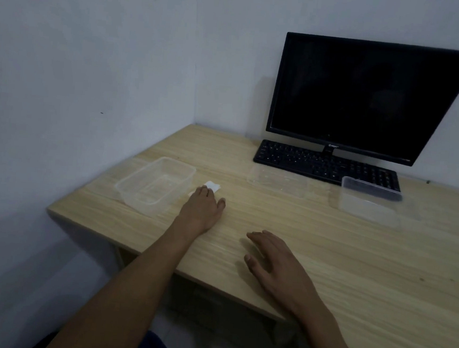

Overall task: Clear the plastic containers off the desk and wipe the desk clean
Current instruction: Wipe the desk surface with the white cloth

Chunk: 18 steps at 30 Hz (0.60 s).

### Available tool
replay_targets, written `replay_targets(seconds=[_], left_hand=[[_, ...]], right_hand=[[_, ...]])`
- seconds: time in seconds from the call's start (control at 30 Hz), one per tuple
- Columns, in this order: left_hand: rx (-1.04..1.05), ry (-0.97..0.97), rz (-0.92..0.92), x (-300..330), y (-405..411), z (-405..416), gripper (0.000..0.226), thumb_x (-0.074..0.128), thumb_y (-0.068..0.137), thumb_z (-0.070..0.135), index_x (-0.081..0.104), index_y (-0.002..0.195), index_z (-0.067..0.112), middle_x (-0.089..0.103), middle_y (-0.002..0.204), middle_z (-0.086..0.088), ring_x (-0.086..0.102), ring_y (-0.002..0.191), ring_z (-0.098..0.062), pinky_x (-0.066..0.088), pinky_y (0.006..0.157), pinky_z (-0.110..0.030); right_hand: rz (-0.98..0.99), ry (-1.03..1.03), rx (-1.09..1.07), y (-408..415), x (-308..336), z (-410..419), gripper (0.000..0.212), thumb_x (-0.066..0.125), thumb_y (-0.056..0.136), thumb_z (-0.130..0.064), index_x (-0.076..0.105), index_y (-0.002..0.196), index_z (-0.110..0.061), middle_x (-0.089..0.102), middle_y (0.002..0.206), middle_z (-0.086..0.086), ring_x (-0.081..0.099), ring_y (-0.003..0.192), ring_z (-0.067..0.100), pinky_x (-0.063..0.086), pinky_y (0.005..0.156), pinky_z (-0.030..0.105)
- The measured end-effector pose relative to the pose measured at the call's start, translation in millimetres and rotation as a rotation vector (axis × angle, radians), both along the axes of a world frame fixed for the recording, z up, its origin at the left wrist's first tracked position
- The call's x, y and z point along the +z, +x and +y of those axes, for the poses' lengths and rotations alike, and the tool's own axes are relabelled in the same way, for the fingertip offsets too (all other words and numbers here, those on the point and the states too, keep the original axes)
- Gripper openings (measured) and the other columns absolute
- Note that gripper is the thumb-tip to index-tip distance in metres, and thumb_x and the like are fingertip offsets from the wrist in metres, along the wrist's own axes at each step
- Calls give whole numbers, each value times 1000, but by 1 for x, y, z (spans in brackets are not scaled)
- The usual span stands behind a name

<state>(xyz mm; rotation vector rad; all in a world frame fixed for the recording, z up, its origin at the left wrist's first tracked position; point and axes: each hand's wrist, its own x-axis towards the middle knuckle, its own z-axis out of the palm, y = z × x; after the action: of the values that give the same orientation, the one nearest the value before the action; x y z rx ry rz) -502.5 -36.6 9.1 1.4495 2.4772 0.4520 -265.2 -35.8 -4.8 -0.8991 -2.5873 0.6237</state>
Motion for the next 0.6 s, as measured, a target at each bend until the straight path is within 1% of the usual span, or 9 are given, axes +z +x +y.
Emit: replay_targets(seconds=[0.1, 0.13, 0.2, 0.27, 0.37, 0.47, 0.53, 0.6], left_hand=[[-41, -26, 52, 9, 13, -8, 53, 22, 106, 29, 19, 149, -2, 13, 156, -26, 9, 146, -33, 6, 118, -35], [-54, -43, 69, 8, 17, -11, 53, 21, 106, 29, 18, 150, -1, 12, 156, -27, 7, 146, -34, 5, 118, -36], [-43, -62, 85, -1, 20, -16, 58, 18, 105, 36, 15, 150, 0, 10, 157, -25, 7, 147, -32, 7, 119, -37], [14, -14, 81, -13, 20, -20, 64, 20, 103, 42, 16, 150, -2, 13, 158, -22, 10, 147, -29, 10, 119, -36], [93, 11, 66, -13, 18, -17, 68, 24, 103, 43, 15, 148, -8, 16, 157, -23, 13, 146, -29, 10, 118, -35], [134, -1, 55, -5, 10, -4, 70, 23, 103, 43, 14, 148, -9, 14, 157, -24, 12, 147, -30, 10, 118, -36], [145, -23, 37, -4, 4, 6, 69, 22, 103, 42, 14, 148, -9, 14, 156, -25, 11, 146, -32, 9, 119, -37], [150, -49, 55, -2, 4, 14, 66, 21, 103, 40, 14, 148, -8, 13, 156, -28, 11, 146, -35, 10, 120, -40]], right_hand=[[16, -26, -14, 0, -1, 1, 67, 24, 82, -74, 34, 142, -43, 34, 150, -16, 21, 139, -3, 24, 109, 21], [19, -27, -17, 1, -1, 0, 67, 25, 83, -73, 34, 141, -43, 35, 150, -16, 21, 139, -3, 24, 108, 21], [30, -24, -19, 1, 0, 0, 67, 25, 82, -73, 35, 141, -43, 36, 149, -16, 23, 138, -4, 24, 107, 20], [47, -24, -20, 1, 1, -1, 67, 25, 82, -73, 37, 140, -42, 37, 148, -16, 23, 137, -5, 23, 106, 17], [56, -34, -21, 2, 3, -3, 66, 26, 82, -72, 37, 140, -42, 37, 148, -18, 21, 134, -9, 22, 105, 16], [55, -41, -19, 2, 4, -3, 66, 25, 81, -73, 35, 140, -44, 35, 149, -19, 19, 133, -11, 22, 106, 17], [53, -45, -12, 2, 5, -3, 61, 30, 85, -69, 34, 140, -44, 33, 149, -20, 18, 133, -11, 22, 106, 17], [69, -52, -12, 2, 5, -3, 55, 35, 89, -65, 35, 140, -44, 33, 148, -20, 18, 132, -11, 22, 105, 17]])
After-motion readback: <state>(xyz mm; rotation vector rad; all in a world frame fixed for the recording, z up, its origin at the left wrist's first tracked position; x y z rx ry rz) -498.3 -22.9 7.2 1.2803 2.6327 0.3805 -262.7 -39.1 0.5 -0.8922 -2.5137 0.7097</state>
